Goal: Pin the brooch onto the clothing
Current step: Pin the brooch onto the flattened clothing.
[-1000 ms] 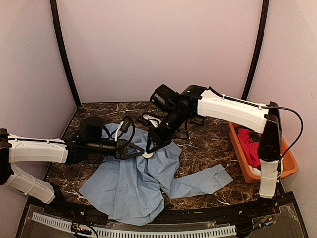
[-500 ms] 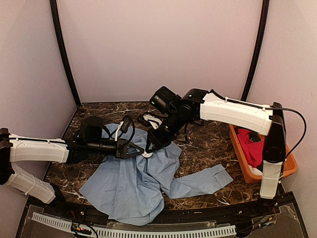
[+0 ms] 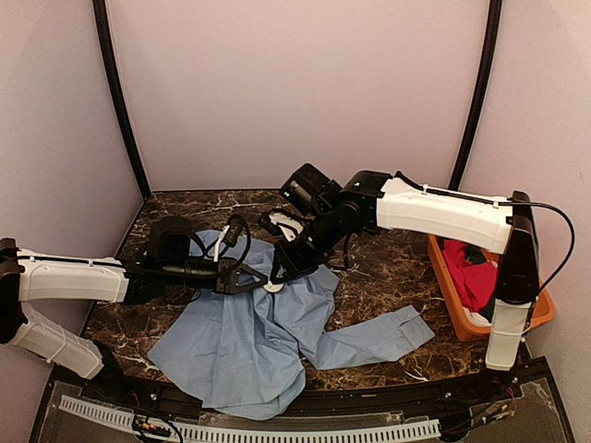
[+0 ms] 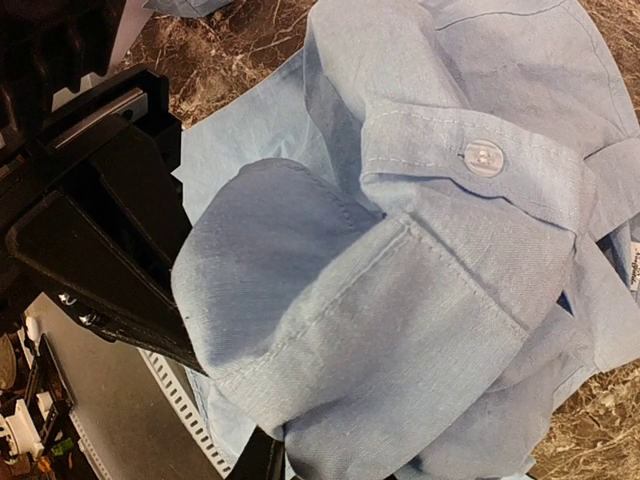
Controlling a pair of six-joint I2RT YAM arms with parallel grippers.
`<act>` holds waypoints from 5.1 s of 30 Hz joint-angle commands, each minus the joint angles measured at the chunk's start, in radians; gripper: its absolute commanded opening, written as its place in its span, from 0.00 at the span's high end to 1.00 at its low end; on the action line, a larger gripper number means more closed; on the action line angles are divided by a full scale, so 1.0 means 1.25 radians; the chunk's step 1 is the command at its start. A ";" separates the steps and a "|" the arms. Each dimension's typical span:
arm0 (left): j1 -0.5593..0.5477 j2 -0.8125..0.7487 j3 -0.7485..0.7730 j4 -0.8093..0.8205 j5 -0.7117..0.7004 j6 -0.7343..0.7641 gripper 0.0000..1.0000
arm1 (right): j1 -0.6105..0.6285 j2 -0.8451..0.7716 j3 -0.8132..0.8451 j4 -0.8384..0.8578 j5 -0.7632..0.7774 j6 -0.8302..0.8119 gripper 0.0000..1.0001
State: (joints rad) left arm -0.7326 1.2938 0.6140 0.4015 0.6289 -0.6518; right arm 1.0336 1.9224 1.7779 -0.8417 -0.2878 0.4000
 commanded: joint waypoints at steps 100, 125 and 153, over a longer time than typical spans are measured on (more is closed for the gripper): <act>-0.009 -0.042 0.009 0.102 0.052 -0.013 0.99 | -0.083 -0.209 -0.277 0.488 -0.409 0.163 0.57; -0.005 -0.018 0.004 0.144 0.065 -0.042 0.99 | 0.026 -0.593 -0.688 0.692 0.080 -0.634 0.49; -0.004 -0.021 -0.011 0.188 0.069 -0.089 0.99 | 0.220 -0.296 -0.795 1.270 0.561 -1.218 0.83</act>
State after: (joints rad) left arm -0.7376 1.2987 0.6144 0.6163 0.6960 -0.7647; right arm 1.3033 1.5436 0.7876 0.6502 0.3794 -1.1145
